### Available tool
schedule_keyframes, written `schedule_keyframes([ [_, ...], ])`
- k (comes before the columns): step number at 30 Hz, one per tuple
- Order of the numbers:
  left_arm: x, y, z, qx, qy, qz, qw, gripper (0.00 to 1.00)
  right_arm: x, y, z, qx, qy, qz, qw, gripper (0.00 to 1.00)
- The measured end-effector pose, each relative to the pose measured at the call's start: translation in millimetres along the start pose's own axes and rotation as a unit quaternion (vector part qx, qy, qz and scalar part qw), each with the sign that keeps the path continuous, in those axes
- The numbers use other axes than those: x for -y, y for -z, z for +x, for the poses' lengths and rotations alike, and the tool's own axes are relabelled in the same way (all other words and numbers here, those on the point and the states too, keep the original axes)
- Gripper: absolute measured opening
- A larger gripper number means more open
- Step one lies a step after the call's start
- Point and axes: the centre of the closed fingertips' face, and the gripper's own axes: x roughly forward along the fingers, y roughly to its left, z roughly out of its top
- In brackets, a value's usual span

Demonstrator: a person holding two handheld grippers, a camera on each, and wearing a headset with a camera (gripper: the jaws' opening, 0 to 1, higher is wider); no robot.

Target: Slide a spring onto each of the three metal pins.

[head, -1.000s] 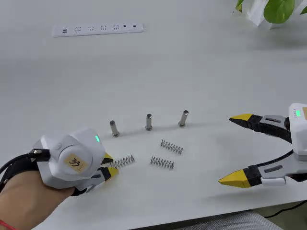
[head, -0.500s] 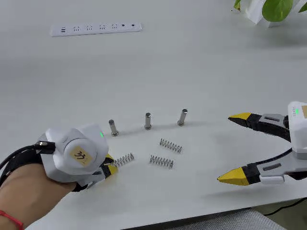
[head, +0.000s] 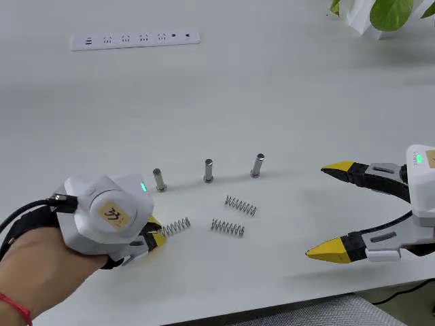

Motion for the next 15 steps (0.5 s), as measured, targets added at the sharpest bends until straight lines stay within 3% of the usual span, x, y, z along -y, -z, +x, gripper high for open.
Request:
schedule_keyframes([
  [7,0.6,-1.4,-5.0,0.008,0.0,-0.004,1.0,0.06,-3.3,-4.6,1.4,0.001,-0.004,-0.003,1.0,0.9],
  [15,4.7,-15.7,-19.1,0.048,0.003,-0.017,0.9987,0.06,-5.8,-13.9,-0.7,0.004,-0.005,-0.007,1.0,0.89],
])
